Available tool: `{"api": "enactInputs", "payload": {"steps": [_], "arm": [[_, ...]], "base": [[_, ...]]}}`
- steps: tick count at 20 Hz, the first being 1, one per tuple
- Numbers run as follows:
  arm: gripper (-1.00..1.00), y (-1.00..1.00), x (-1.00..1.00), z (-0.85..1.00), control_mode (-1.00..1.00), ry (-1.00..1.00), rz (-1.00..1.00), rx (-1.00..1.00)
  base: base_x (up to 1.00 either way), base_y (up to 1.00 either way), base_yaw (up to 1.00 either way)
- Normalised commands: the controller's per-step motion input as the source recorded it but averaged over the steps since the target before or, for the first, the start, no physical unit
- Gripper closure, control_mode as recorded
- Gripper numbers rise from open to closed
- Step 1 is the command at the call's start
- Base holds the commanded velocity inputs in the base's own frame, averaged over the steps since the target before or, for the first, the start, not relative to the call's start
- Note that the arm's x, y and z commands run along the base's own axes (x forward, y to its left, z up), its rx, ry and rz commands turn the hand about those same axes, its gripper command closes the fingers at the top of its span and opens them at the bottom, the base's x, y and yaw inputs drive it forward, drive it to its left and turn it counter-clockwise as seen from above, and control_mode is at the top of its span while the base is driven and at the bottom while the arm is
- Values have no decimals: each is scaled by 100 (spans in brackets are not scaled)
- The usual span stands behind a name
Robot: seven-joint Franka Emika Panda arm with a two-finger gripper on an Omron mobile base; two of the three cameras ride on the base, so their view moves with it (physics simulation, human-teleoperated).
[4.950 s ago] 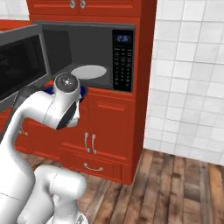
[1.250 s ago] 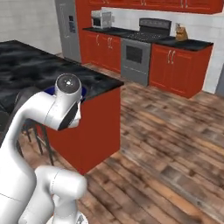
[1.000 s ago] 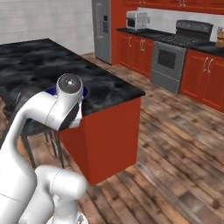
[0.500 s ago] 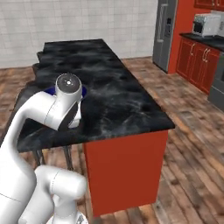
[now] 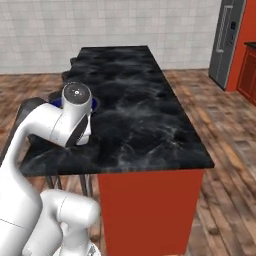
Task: The microwave is finished heating the fish and mushroom. Take the bowl containing the food and place it on the dining counter.
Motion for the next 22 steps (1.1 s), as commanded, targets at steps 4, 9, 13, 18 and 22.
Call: {"api": "enactInputs", "payload": {"steps": [4,9,13,18,22], "arm": [[100,0,0,0,100,0,0,0],[100,0,0,0,100,0,0,0],[100,0,0,0,100,0,0,0],[100,-7,84,-11,-100,3,6,1],[100,0,100,-42,-100,8,0,0]], "base": [[38,-47,37],[28,-67,30],[46,-39,19],[0,0,0],[0,0,0]]}}
